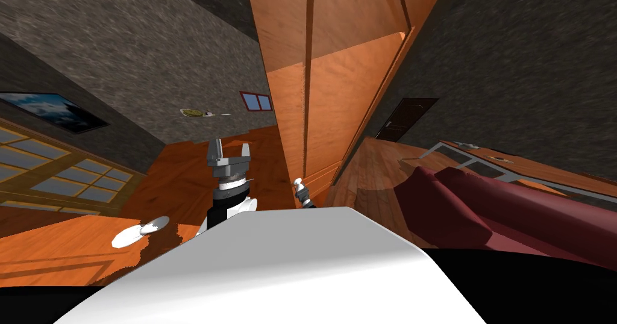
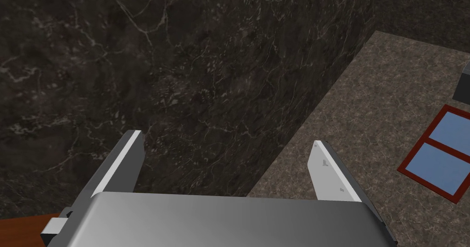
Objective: Push the door open
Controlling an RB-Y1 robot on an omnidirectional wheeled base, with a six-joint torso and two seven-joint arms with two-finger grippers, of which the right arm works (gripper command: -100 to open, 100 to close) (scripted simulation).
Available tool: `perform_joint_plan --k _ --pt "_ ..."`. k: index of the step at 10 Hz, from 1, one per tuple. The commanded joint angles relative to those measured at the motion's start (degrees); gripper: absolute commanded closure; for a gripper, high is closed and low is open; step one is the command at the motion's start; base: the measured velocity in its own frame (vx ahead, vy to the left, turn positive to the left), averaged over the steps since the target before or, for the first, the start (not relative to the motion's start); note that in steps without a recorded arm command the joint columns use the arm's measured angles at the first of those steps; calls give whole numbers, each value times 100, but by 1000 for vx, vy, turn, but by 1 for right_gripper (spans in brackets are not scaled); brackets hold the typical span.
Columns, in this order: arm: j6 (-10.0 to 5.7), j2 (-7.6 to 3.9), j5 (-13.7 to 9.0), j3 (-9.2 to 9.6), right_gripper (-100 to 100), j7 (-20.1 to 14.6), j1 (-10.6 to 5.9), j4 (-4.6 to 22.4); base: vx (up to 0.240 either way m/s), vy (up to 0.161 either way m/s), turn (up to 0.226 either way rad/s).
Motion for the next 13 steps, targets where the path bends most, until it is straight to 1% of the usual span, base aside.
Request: perform_joint_plan --k 1,2,3,5,6,7,8,10,11,13 --pt "-23 15 4 0 100 0 -11 -21 0 0 0" --pt "-23 -17 -32 -117 100 21 -1 30 91 75 -39" --pt "-29 -19 -40 -146 100 26 -2 37 135 109 -40" --pt "-56 -27 -76 -282 100 51 -7 69 150 121 -34" --pt "-73 -27 -98 -366 100 67 -10 89 176 158 -50" --pt "-82 -26 -109 -407 100 75 -11 99 155 131 -45" --pt "-101 -22 -134 -500 100 92 -14 121 148 128 -54" --pt "-120 -15 -159 -595 100 109 -18 143 127 115 -33" --pt "-140 -5 -185 -693 100 128 -21 167 156 134 -65" --pt "-161 11 -212 -794 100 146 -24 191 132 100 -44"
